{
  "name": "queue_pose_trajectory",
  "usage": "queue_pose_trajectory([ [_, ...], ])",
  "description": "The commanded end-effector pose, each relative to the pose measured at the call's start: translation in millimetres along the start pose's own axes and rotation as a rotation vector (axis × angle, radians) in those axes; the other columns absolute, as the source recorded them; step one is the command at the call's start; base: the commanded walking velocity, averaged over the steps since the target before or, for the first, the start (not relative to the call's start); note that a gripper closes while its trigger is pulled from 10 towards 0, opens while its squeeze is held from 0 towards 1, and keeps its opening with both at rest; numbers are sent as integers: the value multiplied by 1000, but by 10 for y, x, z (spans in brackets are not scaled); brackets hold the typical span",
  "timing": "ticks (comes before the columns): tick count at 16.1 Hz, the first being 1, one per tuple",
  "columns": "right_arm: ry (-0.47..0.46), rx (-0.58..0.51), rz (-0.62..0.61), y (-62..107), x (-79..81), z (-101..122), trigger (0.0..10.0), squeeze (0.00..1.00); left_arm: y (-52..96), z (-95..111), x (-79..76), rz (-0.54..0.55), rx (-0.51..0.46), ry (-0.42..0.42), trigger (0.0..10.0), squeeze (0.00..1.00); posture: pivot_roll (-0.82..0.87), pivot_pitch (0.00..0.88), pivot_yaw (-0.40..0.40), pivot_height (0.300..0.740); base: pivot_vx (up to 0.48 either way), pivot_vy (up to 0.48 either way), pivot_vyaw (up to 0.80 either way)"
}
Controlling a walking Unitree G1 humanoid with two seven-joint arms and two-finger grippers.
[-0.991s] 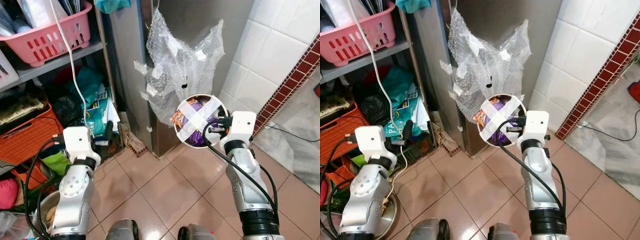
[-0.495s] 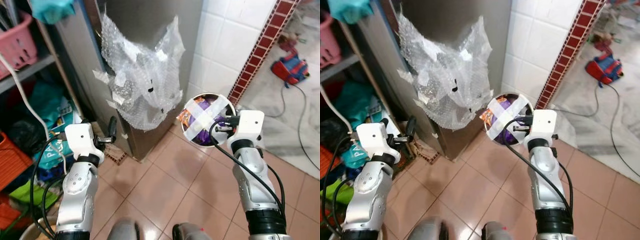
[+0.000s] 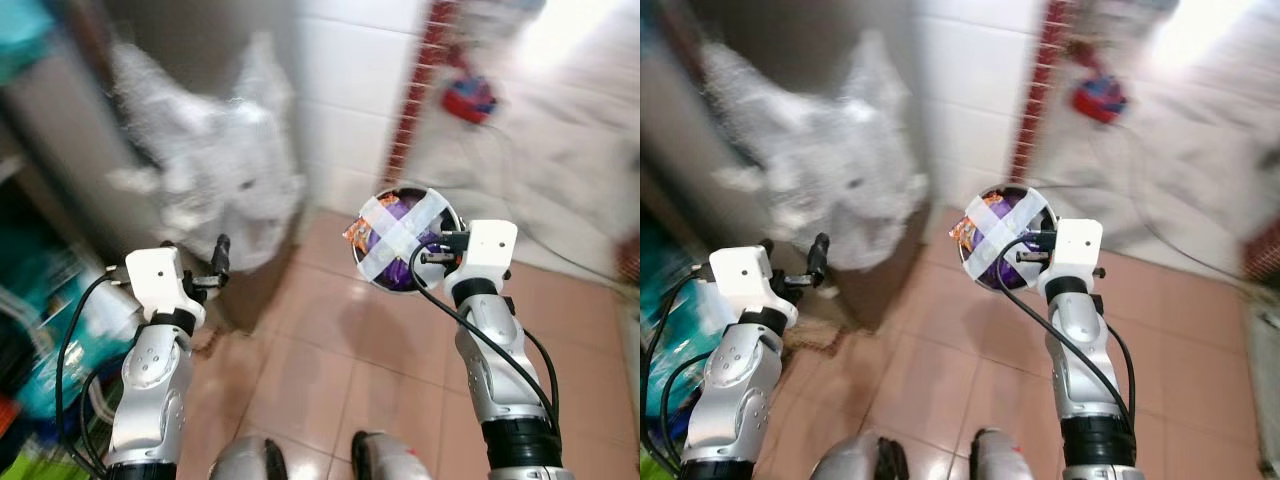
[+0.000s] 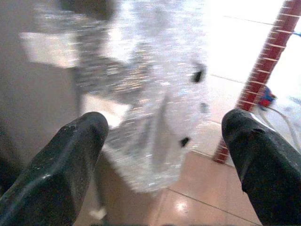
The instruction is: Restocking fridge
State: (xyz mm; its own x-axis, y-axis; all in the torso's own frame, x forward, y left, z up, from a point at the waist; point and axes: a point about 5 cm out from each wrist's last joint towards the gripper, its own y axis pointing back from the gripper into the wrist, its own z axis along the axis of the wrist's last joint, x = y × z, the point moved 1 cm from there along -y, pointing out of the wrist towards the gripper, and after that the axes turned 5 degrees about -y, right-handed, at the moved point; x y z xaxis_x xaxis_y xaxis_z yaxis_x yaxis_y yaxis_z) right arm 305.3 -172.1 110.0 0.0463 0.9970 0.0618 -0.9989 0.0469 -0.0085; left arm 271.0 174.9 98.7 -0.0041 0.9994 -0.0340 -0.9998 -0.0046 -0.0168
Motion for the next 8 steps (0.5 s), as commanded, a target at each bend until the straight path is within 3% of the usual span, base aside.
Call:
queue_pose_trajectory([
  [1, -8, -31, 16, -27, 44, 68, 10000, 0, 2, -15, 19, 8, 15, 2, 10000, 0, 35, 84, 25, 740, 0, 322, -800],
  [3, -8, -34, 18, -33, 43, 75, 10000, 0, 4, -27, 14, 10, 27, 9, 10000, 0, 36, 84, 24, 740, 0, 480, -638],
  [8, -10, -43, 33, -48, 84, 103, 10000, 0, -8, -42, -2, 5, 31, 0, 10000, 0, 34, 79, 15, 740, 0, 480, 0],
])
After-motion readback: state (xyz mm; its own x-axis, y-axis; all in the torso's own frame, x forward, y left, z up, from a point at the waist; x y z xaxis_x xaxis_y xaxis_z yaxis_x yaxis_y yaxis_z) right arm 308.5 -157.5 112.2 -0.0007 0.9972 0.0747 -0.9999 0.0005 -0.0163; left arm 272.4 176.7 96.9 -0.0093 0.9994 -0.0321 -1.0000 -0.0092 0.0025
